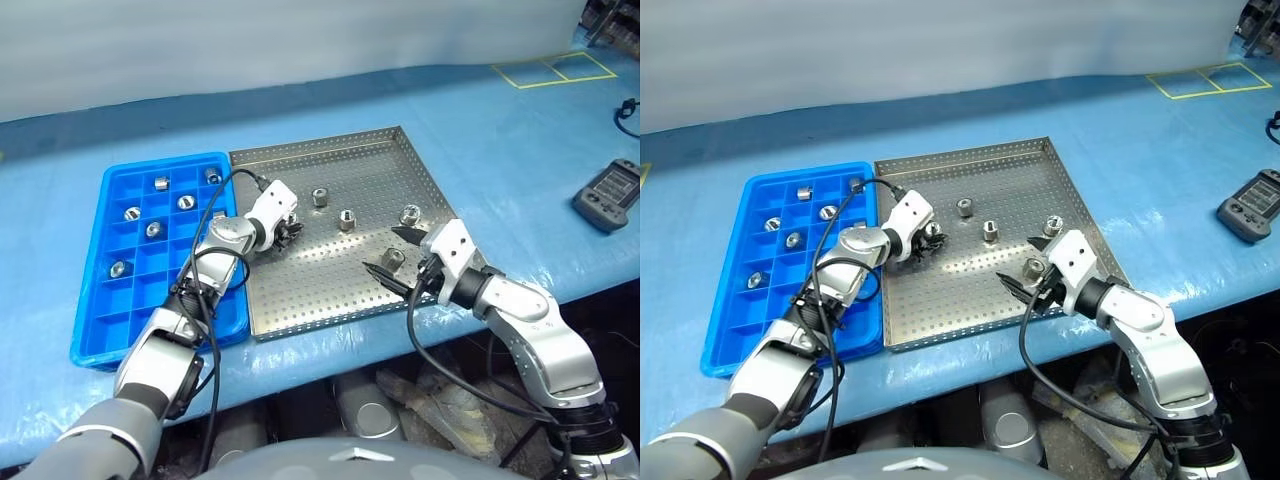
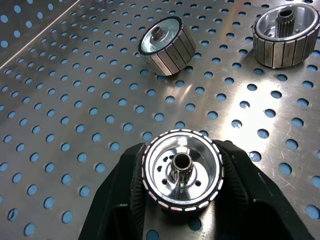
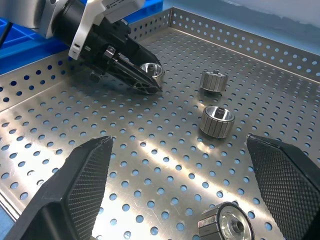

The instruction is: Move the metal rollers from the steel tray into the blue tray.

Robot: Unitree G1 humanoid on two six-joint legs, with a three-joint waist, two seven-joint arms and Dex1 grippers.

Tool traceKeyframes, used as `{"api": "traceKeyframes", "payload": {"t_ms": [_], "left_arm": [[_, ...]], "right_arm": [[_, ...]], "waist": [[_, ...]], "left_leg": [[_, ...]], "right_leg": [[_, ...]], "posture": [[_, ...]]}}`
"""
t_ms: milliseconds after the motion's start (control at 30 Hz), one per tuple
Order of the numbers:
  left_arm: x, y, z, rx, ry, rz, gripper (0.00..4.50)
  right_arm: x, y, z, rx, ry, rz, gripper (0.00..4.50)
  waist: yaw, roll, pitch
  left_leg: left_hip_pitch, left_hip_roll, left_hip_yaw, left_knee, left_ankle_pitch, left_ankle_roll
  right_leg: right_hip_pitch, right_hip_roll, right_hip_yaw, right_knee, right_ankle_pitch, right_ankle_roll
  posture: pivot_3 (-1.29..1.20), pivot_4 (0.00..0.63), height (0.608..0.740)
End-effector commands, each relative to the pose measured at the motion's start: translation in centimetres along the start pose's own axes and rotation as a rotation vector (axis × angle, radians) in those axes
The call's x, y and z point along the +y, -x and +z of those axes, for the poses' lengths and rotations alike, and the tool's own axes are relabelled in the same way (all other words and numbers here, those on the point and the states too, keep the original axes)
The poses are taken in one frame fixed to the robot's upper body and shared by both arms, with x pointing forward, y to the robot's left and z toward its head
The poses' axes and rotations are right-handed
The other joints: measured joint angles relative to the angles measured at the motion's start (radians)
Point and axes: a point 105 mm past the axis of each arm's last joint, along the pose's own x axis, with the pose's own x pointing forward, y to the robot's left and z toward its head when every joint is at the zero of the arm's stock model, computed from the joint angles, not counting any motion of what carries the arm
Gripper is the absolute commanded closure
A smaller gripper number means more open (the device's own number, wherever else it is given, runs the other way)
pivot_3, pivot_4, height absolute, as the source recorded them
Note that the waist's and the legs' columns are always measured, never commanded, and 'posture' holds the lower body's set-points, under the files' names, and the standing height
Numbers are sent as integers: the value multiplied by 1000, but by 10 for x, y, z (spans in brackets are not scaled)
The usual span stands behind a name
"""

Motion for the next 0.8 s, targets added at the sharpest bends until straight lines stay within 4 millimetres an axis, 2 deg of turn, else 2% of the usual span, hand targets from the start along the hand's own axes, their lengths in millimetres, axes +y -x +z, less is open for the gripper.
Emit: {"api": "traceKeyframes", "payload": {"t_ms": [33, 200, 400, 633, 800], "left_arm": [[-1, 7, 14, -57, -13, -15, 2798], [2, 26, 33, -147, -13, -14, 2798], [0, 78, 47, -227, -60, -28, 2798], [1, 143, 38, -227, -84, 99, 2798], [8, 174, 17, -155, -56, 273, 2798]], "right_arm": [[1, -1, 12, -46, 34, 11, 0], [6, -6, 13, -50, 31, 51, 0], [11, -17, 12, -45, 24, 128, 0], [19, -33, 15, -51, 37, 231, 0], [22, -44, 19, -65, 50, 281, 0]], "waist": [[1, 0, 0], [5, 0, 0], [16, 0, 0], [72, 0, 0], [140, 0, 0]], "left_leg": [[0, 0, 0, 0, 0, 0], [-2, 0, 0, 0, 0, 0], [-2, 1, 0, 0, 0, 0], [-2, 1, -1, 0, 0, 0], [-2, 1, -2, 0, 0, -1]], "right_leg": [[0, 0, 0, 0, 0, 0], [-3, 0, 0, 0, 1, -1], [-3, 0, 0, 1, 3, -5], [-3, -1, -1, 1, 3, -5], [-3, -1, -2, 1, 2, -7]], "posture": [[-297, 150, 740], [-270, 150, 740], [-200, 150, 740], [-97, 150, 740], [-47, 150, 740]]}}
